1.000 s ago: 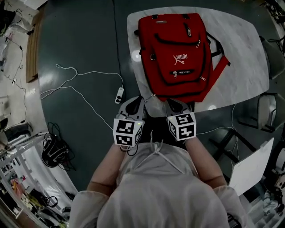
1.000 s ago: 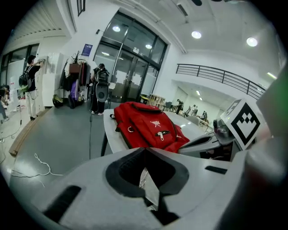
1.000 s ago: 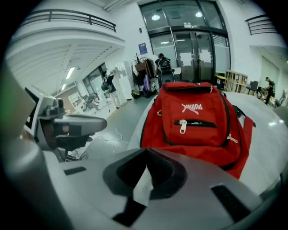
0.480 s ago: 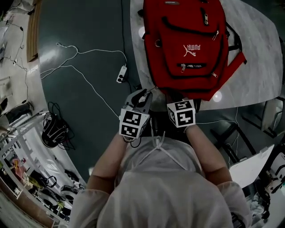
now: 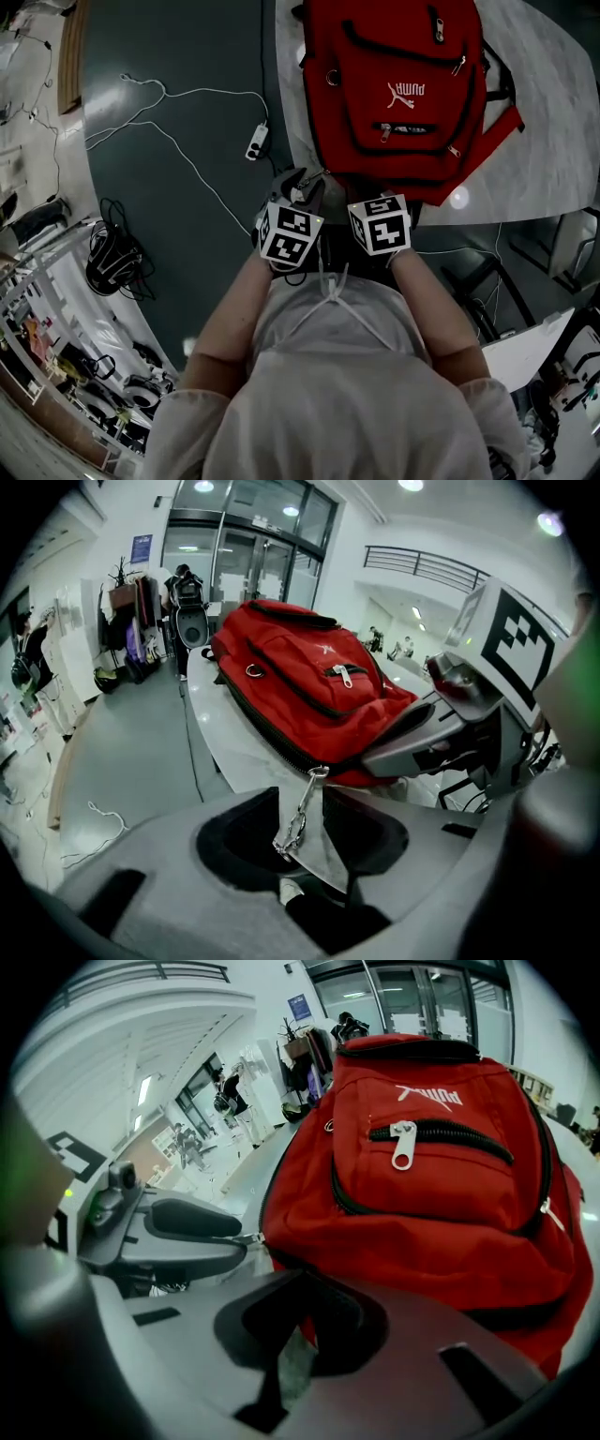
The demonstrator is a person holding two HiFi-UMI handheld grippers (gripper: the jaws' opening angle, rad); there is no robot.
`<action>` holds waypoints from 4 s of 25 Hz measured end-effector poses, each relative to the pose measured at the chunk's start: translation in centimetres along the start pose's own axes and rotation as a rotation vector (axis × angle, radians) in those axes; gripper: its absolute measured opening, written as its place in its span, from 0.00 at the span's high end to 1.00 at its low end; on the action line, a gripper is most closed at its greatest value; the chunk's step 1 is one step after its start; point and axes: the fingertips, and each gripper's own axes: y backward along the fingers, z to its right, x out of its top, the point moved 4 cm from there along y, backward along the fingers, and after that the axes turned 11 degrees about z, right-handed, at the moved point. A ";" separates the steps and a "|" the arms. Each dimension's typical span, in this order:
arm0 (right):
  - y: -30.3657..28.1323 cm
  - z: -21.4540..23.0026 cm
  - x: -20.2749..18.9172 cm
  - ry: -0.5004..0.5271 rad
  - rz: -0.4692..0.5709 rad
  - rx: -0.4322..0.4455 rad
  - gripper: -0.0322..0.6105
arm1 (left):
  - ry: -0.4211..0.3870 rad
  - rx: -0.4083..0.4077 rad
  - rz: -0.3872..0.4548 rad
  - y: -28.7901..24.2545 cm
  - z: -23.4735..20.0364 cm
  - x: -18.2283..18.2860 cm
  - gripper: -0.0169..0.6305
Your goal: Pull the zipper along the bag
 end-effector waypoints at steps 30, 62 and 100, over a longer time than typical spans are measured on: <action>-0.3 0.0 0.1 0.066 -0.055 0.057 0.91 | -0.111 0.062 -0.086 -1.0 -0.4 -0.2 0.92; -0.7 -0.2 0.8 0.130 -0.276 0.150 0.91 | -0.112 0.118 0.006 -3.7 -7.9 5.8 0.92; -0.9 -0.2 0.9 0.105 -0.315 0.198 0.91 | -0.132 0.127 0.049 -8.5 -14.1 12.7 0.92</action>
